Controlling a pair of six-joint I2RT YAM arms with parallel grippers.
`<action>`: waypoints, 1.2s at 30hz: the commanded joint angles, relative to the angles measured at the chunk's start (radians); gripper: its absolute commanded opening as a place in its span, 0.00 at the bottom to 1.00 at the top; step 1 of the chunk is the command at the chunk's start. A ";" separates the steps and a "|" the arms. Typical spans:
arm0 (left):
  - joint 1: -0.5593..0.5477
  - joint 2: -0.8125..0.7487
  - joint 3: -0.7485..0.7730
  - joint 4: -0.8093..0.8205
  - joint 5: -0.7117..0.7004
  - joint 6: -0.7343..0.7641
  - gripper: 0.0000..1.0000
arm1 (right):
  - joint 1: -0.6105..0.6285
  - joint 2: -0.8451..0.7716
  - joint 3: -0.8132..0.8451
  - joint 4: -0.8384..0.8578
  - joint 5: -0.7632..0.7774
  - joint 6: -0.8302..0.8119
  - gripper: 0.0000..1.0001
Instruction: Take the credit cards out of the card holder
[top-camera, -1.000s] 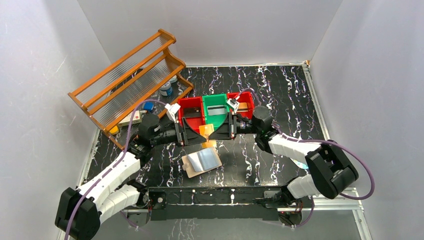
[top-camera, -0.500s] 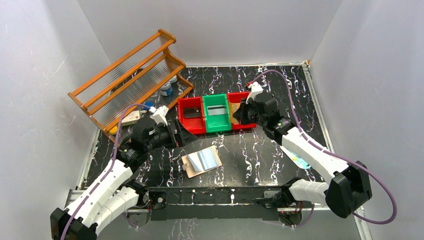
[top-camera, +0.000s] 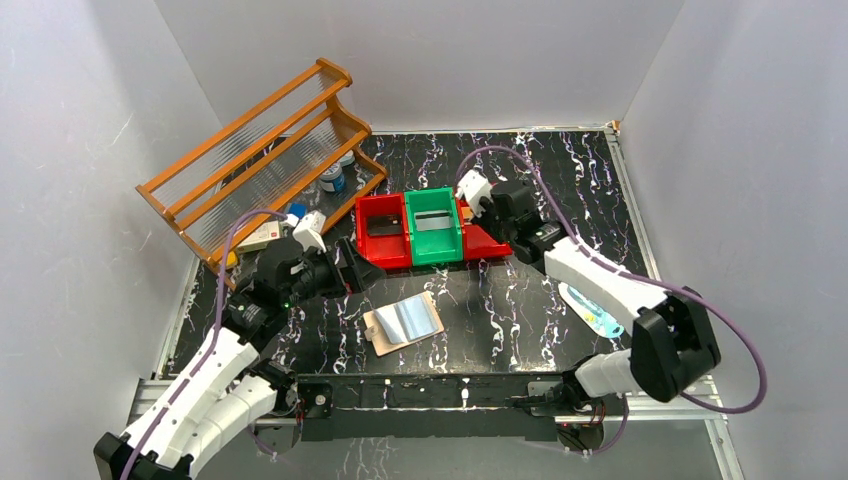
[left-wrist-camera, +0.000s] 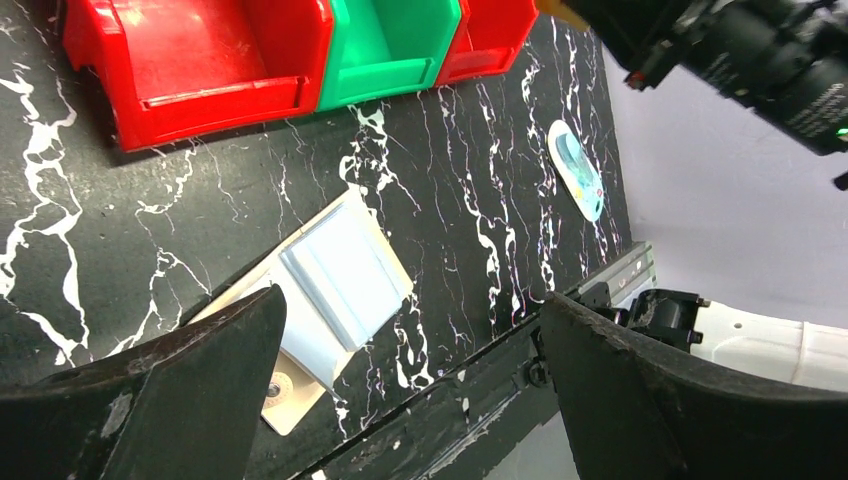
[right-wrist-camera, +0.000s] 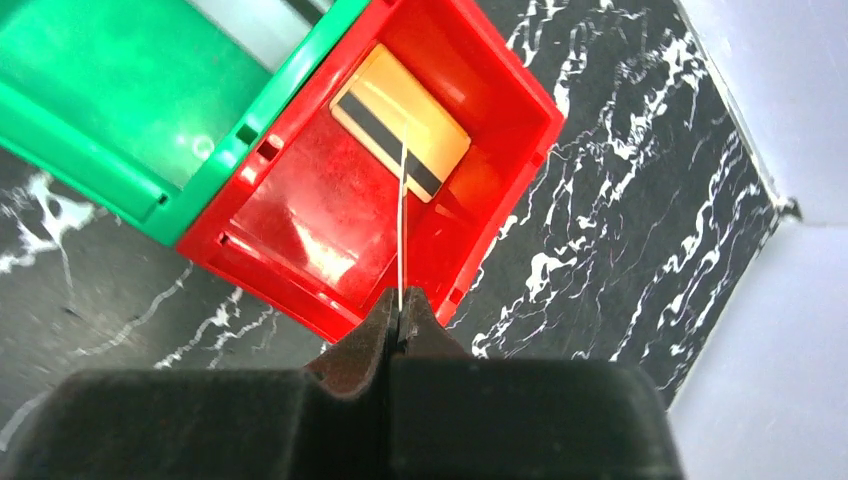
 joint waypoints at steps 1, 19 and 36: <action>0.007 -0.050 0.029 -0.026 -0.040 0.011 0.98 | -0.025 0.047 0.036 0.047 -0.115 -0.300 0.00; 0.007 -0.109 0.034 -0.042 -0.059 0.025 0.98 | -0.112 0.322 0.177 0.114 -0.190 -0.541 0.00; 0.007 -0.152 0.036 -0.063 -0.097 0.033 0.98 | -0.116 0.525 0.268 0.193 -0.164 -0.568 0.02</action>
